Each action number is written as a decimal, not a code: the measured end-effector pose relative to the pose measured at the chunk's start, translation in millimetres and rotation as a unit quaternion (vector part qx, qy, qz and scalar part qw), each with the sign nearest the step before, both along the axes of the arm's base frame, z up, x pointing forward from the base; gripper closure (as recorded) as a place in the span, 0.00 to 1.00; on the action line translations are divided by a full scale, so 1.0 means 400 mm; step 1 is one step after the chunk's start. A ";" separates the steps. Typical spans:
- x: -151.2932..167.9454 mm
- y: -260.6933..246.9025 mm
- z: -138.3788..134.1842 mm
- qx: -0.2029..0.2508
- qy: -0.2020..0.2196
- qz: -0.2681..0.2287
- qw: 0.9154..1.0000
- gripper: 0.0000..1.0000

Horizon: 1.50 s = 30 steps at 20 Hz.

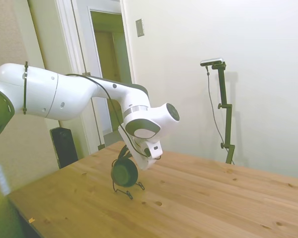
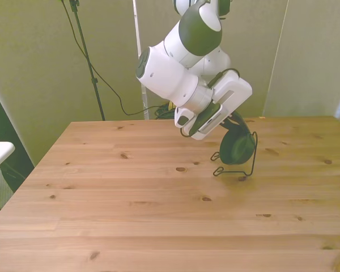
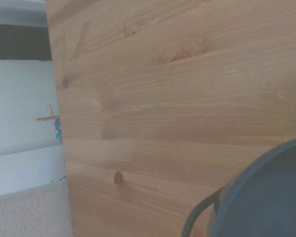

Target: Load the bowl

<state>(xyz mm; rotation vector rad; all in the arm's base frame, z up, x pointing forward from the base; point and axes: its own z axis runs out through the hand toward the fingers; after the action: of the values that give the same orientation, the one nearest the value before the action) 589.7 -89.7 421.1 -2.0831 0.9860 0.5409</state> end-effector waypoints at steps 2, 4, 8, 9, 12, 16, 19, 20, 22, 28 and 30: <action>0.001 -0.009 -0.008 0.001 0.002 -0.003 1.000 1.00; 0.004 -0.020 -0.020 0.002 0.006 -0.008 1.000 1.00; 0.013 -0.025 -0.041 0.003 0.012 -0.009 1.000 1.00; 0.015 -0.024 -0.044 0.003 0.012 -0.008 1.000 1.00; 0.017 -0.019 -0.041 0.003 0.011 -0.007 1.000 1.00; 0.017 -0.014 -0.023 0.001 0.015 -0.012 1.000 1.00; 0.017 -0.013 -0.017 0.001 0.018 -0.016 1.000 1.00; 0.017 -0.013 -0.018 0.000 0.019 -0.016 1.000 1.00; 0.017 -0.013 -0.018 0.000 0.021 -0.017 1.000 1.00; 0.019 -0.014 -0.056 0.000 0.035 -0.018 0.999 1.00; 0.020 -0.015 -0.055 0.000 0.034 -0.018 0.999 1.00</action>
<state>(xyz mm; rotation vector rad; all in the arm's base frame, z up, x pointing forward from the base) 597.7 -95.5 399.0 -2.0554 1.0612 0.5969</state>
